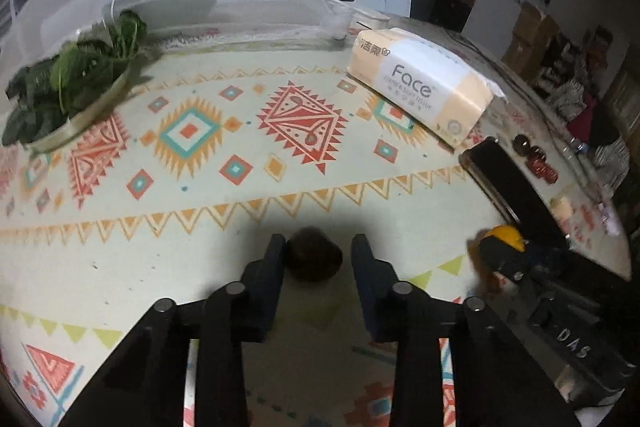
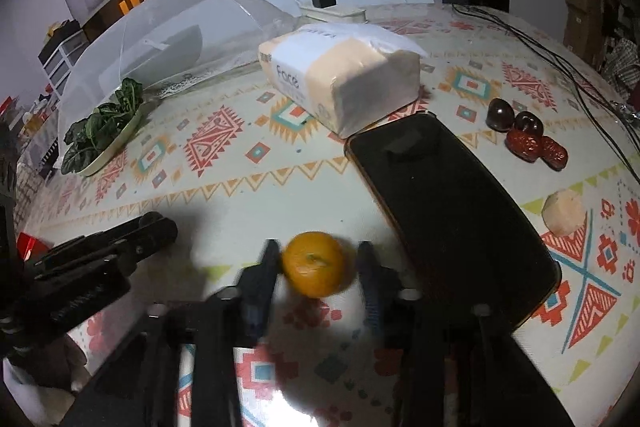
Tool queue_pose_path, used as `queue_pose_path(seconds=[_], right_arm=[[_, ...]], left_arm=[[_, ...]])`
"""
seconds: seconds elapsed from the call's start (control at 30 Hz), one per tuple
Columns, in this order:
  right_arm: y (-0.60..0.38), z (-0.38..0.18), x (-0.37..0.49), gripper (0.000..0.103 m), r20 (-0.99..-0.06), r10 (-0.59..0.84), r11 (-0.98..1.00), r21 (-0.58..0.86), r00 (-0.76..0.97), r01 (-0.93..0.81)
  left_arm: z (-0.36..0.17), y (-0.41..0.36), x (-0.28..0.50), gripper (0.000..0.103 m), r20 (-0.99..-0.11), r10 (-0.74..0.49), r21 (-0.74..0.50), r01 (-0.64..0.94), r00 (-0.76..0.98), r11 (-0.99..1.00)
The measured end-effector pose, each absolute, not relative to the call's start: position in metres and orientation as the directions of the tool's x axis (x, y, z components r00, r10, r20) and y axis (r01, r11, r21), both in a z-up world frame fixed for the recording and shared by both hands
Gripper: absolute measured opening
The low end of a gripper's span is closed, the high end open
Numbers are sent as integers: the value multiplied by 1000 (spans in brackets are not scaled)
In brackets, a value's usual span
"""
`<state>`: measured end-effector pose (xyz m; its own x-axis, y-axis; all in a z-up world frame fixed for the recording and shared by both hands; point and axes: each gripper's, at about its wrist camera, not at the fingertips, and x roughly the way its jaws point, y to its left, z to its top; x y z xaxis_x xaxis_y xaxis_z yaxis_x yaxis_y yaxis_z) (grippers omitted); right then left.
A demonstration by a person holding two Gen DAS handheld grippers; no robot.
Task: Organize fruits
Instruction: 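Grasp a dark plum with the left tool while the right grasps a mandarin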
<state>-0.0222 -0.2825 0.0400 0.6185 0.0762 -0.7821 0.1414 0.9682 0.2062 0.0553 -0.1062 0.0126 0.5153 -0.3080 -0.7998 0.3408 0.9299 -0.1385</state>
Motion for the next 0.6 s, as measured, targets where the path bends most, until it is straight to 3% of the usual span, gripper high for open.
queue_pose_path(seconds=[0.6], right_arm=[[-243, 76, -52, 37, -731, 147, 970, 238, 667, 48]], left_arm=[[58, -37, 1, 26, -715, -340, -215, 270, 611, 938]])
